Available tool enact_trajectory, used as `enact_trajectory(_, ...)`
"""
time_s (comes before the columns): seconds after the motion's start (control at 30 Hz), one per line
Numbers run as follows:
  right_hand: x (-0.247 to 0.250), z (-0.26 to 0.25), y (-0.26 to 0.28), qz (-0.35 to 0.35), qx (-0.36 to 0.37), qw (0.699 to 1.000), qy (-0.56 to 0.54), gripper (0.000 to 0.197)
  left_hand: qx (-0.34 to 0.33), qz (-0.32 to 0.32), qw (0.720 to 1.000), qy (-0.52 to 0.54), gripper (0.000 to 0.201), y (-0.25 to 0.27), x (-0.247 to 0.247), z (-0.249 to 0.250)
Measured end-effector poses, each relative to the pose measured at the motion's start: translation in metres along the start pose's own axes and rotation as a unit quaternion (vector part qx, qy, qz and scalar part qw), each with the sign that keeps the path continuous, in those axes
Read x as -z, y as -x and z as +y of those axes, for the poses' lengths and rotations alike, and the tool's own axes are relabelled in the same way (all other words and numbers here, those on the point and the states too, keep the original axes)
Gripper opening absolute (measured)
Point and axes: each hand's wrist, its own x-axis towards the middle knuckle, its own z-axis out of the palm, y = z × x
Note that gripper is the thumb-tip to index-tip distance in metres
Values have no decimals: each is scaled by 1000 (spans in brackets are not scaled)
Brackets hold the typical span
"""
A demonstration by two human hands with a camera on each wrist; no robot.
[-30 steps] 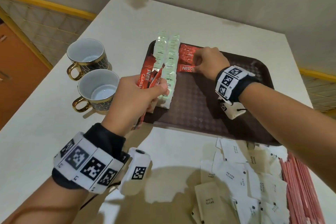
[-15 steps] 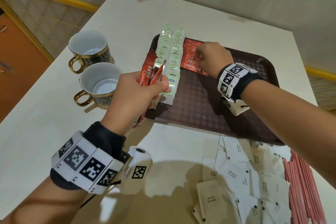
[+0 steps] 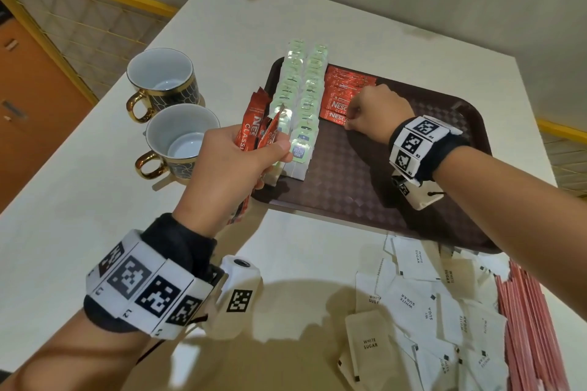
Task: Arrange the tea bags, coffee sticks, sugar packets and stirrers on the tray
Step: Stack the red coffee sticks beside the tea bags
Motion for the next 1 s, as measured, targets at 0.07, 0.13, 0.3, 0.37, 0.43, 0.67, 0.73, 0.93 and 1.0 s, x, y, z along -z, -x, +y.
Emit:
enact_trajectory(0.07, 0, 2, -1, -11, -20, 999, -40, 22, 1, -2, 1000, 1, 26, 0, 0, 0)
enact_trajectory(0.13, 0, 3, -2, -19, -37, 996, -76, 20, 1, -2, 1000, 0, 26, 1, 0, -1)
enact_trajectory(0.3, 3, 2, -3, -34, -60, 992, -109, 18, 0, -1, 1000, 2, 21, 2, -1, -2)
enact_trajectory(0.37, 7, 1, -5, -9, -63, 994, -90, 20, 0, 3, 1000, 1, 19, 2, -2, -3)
enact_trajectory(0.43, 9, -1, -6, 16, -56, 996, -60, 26, 0, 6, 1000, 0, 17, 2, -2, -3)
enact_trajectory(0.67, 7, -1, -11, 4, -38, 999, -16, 35, 3, 3, 1000, 1, 11, 7, -4, -2)
enact_trajectory(0.73, 5, 0, -12, 4, -41, 999, -20, 33, 5, -4, 1000, -2, 14, 8, -4, -3)
enact_trajectory(0.93, -2, -4, -15, 30, -34, 998, -40, 27, 5, -4, 1000, -1, 13, 7, -3, -6)
enact_trajectory(1.0, -2, -4, -16, 28, -35, 998, -48, 28, 6, -5, 1000, 4, 12, 7, -3, -5)
